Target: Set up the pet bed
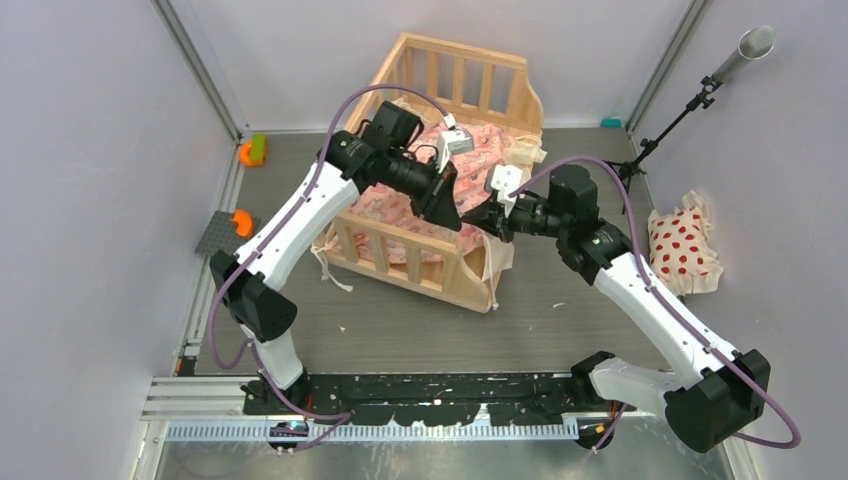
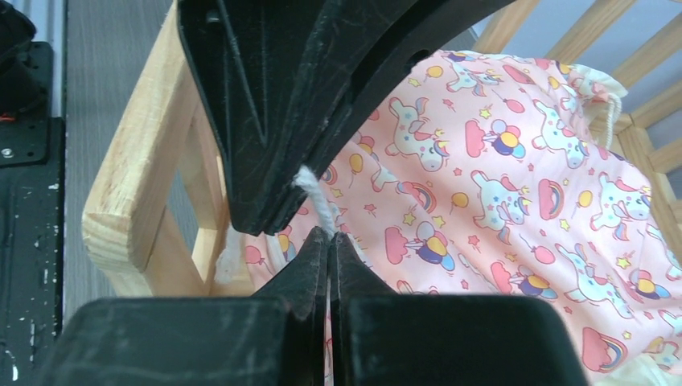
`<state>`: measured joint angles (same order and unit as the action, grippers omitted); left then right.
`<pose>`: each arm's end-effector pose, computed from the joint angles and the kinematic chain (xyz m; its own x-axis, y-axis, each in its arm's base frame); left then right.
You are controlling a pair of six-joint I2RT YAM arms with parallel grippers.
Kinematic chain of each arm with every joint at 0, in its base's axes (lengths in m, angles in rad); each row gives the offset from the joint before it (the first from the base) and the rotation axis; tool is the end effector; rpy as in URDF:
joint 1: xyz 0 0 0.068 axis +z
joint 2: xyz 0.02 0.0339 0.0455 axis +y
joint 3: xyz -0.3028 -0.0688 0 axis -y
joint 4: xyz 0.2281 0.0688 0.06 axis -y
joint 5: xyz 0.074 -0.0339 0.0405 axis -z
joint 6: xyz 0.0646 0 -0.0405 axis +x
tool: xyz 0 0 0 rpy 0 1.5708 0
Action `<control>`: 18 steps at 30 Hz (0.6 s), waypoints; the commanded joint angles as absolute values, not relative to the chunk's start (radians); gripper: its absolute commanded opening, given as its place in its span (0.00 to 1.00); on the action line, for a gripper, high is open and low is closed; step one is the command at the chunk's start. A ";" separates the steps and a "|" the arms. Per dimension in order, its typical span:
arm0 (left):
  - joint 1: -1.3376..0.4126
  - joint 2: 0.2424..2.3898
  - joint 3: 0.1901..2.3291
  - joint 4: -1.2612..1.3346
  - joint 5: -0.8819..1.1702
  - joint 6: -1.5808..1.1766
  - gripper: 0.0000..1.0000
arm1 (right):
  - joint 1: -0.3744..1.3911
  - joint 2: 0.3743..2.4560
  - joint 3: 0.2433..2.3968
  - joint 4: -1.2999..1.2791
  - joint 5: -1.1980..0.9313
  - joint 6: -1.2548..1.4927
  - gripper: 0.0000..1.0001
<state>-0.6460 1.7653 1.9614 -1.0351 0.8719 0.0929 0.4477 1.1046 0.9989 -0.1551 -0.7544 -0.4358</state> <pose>0.2639 -0.2609 0.4279 -0.5177 0.4650 -0.7182 0.8475 0.1633 -0.5051 0.1918 0.1412 0.3884 0.1742 -0.2576 -0.9504 -0.9248 0.2887 -0.2478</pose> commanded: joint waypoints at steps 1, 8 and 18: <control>-0.646 1.749 2.010 -1.052 0.897 0.118 0.03 | 0.451 1.097 1.015 -0.082 -0.670 -0.422 0.00; -0.645 1.680 1.989 -1.012 0.823 0.105 0.44 | 0.450 1.061 0.962 -0.052 -0.701 -0.420 0.01; -0.645 1.450 1.847 -0.799 0.624 0.019 0.73 | 0.451 1.049 0.944 -0.041 -0.806 -0.439 0.00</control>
<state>-0.6456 1.5856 1.9038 -0.9440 0.7227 0.0628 0.4496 1.0710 0.9356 -0.0978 -0.7471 -0.4278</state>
